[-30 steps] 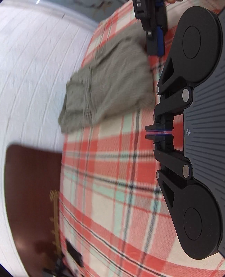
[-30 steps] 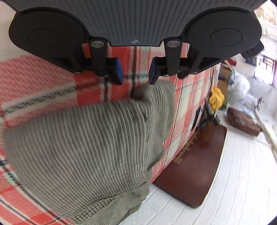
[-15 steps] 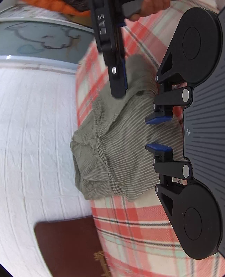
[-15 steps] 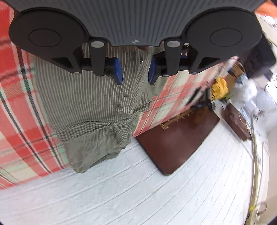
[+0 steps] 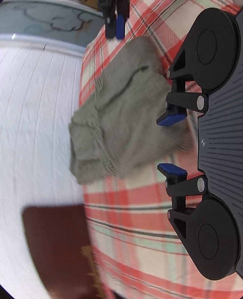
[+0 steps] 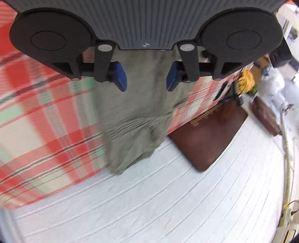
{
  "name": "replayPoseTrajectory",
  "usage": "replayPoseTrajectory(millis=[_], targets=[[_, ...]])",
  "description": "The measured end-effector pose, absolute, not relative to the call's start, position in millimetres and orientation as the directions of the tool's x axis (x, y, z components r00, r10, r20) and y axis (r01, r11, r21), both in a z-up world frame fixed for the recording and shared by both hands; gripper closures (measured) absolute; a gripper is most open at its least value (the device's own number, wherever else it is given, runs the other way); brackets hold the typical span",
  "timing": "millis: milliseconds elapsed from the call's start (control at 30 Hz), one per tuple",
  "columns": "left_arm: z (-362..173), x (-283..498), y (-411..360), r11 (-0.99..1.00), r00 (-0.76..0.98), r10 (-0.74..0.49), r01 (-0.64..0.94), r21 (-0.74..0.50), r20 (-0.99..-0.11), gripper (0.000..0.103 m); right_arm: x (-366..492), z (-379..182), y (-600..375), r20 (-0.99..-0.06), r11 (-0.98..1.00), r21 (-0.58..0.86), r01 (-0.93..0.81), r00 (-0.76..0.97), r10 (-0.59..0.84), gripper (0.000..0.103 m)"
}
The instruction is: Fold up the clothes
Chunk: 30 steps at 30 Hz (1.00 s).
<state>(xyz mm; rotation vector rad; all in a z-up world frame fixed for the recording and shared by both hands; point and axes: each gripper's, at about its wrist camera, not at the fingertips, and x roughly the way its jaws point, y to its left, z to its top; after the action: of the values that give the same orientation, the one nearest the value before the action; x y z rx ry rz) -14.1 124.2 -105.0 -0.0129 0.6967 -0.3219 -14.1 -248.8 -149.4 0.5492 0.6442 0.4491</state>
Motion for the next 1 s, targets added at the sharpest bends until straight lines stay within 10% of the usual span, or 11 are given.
replayPoseTrajectory(millis=[167,600,633,667,700,1000], targets=[[-123.2,3.7,144.8,0.893,0.653,-0.443,0.266,-0.362,-0.614,0.043,-12.9,-170.9,-272.2,-0.515,0.773,0.623,-0.12,0.682,0.52,0.039],[-137.3,55.0,139.2,0.831,0.62,-0.543,0.301,-0.468,-0.566,0.029,23.5,-197.5,-241.9,-0.486,0.698,0.695,-0.172,0.603,0.633,0.049],[-137.4,57.3,137.7,0.829,0.617,-0.546,0.301,-0.471,-0.566,0.033,25.8,-197.8,-240.8,-0.492,0.698,0.695,-0.172,0.594,0.636,0.056],[-137.8,59.1,137.5,0.824,0.609,-0.551,0.294,-0.484,-0.57,0.071,28.1,-199.2,-241.2,-0.504,0.697,0.699,-0.163,0.579,0.641,0.078],[-138.8,60.7,138.8,0.815,0.596,-0.562,0.279,-0.508,-0.574,0.082,29.8,-200.4,-244.0,-0.501,0.681,0.716,-0.15,0.569,0.652,0.086],[-101.2,39.9,153.1,0.762,0.567,-0.624,0.292,-0.578,-0.538,0.092,11.1,-153.0,-266.5,-0.407,0.602,0.765,-0.23,0.552,0.728,0.092]])
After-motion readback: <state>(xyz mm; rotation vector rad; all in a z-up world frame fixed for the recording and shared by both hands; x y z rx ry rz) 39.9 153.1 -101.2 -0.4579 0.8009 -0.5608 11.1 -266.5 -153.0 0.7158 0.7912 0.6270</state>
